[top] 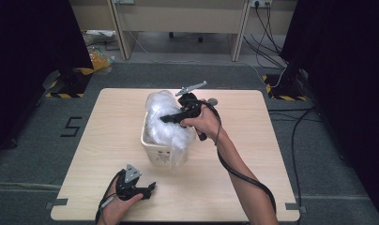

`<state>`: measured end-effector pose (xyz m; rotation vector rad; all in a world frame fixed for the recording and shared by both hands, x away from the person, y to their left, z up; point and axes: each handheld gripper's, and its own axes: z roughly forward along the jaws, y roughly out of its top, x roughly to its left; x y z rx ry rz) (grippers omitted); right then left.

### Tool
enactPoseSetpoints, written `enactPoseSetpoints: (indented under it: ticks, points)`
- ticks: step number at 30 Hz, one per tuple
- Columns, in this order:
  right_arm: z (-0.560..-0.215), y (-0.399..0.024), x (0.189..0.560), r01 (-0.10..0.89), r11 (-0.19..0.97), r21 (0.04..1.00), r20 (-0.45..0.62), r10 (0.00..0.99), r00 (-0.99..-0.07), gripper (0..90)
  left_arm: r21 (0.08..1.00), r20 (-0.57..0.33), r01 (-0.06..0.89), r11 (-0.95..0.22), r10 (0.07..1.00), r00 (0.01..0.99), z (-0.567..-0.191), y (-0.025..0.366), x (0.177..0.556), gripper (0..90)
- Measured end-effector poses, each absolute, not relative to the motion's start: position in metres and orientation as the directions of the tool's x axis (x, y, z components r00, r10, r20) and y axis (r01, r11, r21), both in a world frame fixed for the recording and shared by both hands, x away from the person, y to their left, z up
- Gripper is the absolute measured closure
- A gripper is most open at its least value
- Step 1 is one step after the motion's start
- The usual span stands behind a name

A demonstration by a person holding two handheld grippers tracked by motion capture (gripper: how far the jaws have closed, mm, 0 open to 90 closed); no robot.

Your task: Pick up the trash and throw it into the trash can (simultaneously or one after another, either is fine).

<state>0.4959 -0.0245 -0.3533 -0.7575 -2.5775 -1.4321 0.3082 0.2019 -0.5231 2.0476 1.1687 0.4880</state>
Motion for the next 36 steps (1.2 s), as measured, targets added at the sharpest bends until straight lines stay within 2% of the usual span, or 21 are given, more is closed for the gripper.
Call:
enactPoseSetpoints:
  ticks: [19, 36]
  points:
    - [-0.381, -0.001, 0.513, 0.459, 0.574, 0.678, 0.245, 0.412, -0.877, 75.4, 0.74, -0.024, 0.584, -0.333, 0.855, 0.518, -0.523, 0.202, 0.308, 14.0]
    - [-0.401, 0.007, 0.519, 0.494, 0.615, 0.615, 0.304, 0.394, -0.868, 75.3, 0.741, -0.024, 0.584, -0.333, 0.855, 0.518, -0.523, 0.202, 0.308, 14.1]
